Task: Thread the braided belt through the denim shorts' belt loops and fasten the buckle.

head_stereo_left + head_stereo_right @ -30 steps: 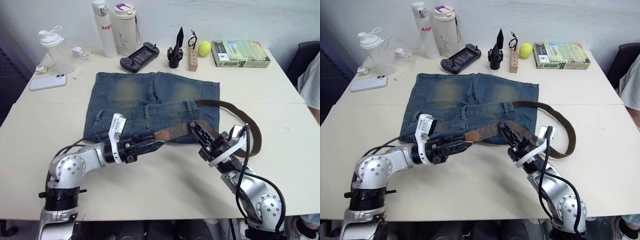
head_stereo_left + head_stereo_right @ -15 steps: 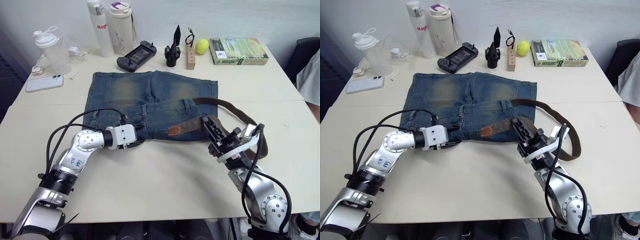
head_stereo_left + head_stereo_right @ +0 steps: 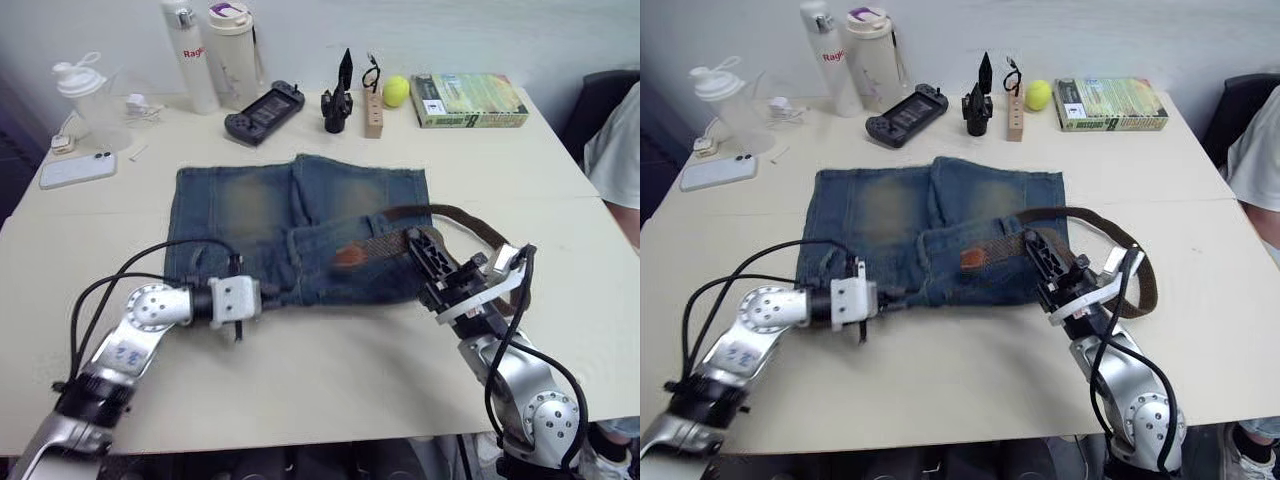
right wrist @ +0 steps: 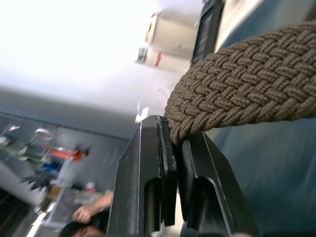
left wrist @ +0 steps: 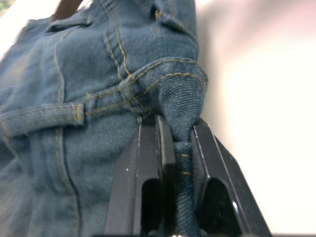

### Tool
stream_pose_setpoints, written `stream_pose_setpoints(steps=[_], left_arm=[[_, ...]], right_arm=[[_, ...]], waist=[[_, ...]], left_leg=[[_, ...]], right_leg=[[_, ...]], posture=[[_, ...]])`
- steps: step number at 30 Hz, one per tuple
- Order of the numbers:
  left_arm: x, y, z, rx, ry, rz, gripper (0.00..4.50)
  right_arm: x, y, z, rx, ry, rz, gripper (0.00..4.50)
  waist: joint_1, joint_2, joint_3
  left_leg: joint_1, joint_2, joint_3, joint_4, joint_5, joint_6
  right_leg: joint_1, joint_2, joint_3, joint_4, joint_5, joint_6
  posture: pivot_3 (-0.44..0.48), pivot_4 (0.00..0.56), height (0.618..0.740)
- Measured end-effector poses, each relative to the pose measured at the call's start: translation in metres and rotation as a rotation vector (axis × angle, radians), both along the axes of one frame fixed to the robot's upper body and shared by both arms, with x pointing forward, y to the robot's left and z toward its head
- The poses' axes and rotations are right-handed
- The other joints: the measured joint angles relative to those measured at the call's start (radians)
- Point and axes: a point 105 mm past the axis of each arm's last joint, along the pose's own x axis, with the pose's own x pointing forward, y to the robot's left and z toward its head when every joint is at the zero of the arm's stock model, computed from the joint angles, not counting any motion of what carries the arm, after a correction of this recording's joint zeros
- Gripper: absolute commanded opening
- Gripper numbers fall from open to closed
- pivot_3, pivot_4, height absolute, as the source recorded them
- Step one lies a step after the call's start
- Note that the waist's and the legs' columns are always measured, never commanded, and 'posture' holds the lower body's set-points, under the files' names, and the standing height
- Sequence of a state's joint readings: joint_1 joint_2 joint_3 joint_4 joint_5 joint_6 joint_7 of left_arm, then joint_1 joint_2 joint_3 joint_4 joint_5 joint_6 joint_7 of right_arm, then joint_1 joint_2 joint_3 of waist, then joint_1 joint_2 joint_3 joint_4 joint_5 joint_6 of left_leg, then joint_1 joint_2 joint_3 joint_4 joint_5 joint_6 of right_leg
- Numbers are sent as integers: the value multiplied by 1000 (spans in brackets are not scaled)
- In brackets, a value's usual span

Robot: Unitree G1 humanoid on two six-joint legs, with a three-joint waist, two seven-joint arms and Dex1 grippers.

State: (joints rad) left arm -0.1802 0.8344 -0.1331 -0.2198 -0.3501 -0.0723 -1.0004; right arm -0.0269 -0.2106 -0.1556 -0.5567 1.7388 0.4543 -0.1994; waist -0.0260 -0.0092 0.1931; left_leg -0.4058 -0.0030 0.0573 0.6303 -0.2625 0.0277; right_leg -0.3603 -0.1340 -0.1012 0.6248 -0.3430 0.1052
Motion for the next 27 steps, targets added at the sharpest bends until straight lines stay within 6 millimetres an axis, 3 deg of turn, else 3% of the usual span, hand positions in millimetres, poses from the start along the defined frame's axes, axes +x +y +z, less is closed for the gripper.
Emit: stream_pose_setpoints(steps=[3, 8, 12, 15, 16, 22, 25, 27], left_arm=[[-18, 5, 3, 55, -4, -21, 329], [-13, 6, -4, 75, -14, 46, 329], [-8, 5, -5, 52, 17, 89, 1916], [-15, 2, -5, 30, 82, 79, 3304], [-19, 2, -2, 15, 105, 66, 3576], [-32, 20, 45, -146, 376, 43, 3576], [-10, 35, 75, -277, 373, 104, 3576], [0, 44, 77, -322, 376, 155, 3576]], right_arm=[[0, -8, 4, -35, -15, -23, 0], [0, -22, 7, -95, -21, -53, 0], [2, -31, 8, -112, -12, -72, 0], [5, -42, 5, -127, 11, -96, 0], [6, -47, 4, -141, 18, -108, 0], [11, -68, 2, -198, 53, -155, 0], [14, -72, -2, -244, 74, -148, 0], [16, -72, -4, -255, 80, -141, 0]], waist=[[5, 2, 1], [24, 3, 2], [25, 3, 2], [25, 3, 2], [24, 3, 2], [24, 4, 2], [30, 5, 2], [27, 5, 2]], left_leg=[[1, -1, 0, 0, 0, 0], [0, -1, 1, 0, -1, 1], [0, -1, 2, 0, 0, 1], [0, -1, 2, 0, 0, 1], [0, -1, 2, 0, 0, 1], [1, 0, 1, 1, 0, 0], [1, -1, 0, 2, 0, 0], [1, -1, 2, 2, 0, 0]], right_leg=[[1, 0, 0, -1, 0, 0], [0, 0, 1, 0, 0, 0], [0, 1, 1, 1, 0, 0], [0, 1, 1, 1, 0, 0], [0, 1, 1, 1, 0, 0], [0, 1, 1, 1, 0, 0], [1, 3, 0, 1, 0, 0], [1, 3, 0, 2, 0, 0]], posture=[[0, 150, 740], [0, 150, 740], [0, 150, 740], [0, 150, 740], [0, 150, 740], [0, 150, 740], [0, 150, 740], [0, 150, 740]])
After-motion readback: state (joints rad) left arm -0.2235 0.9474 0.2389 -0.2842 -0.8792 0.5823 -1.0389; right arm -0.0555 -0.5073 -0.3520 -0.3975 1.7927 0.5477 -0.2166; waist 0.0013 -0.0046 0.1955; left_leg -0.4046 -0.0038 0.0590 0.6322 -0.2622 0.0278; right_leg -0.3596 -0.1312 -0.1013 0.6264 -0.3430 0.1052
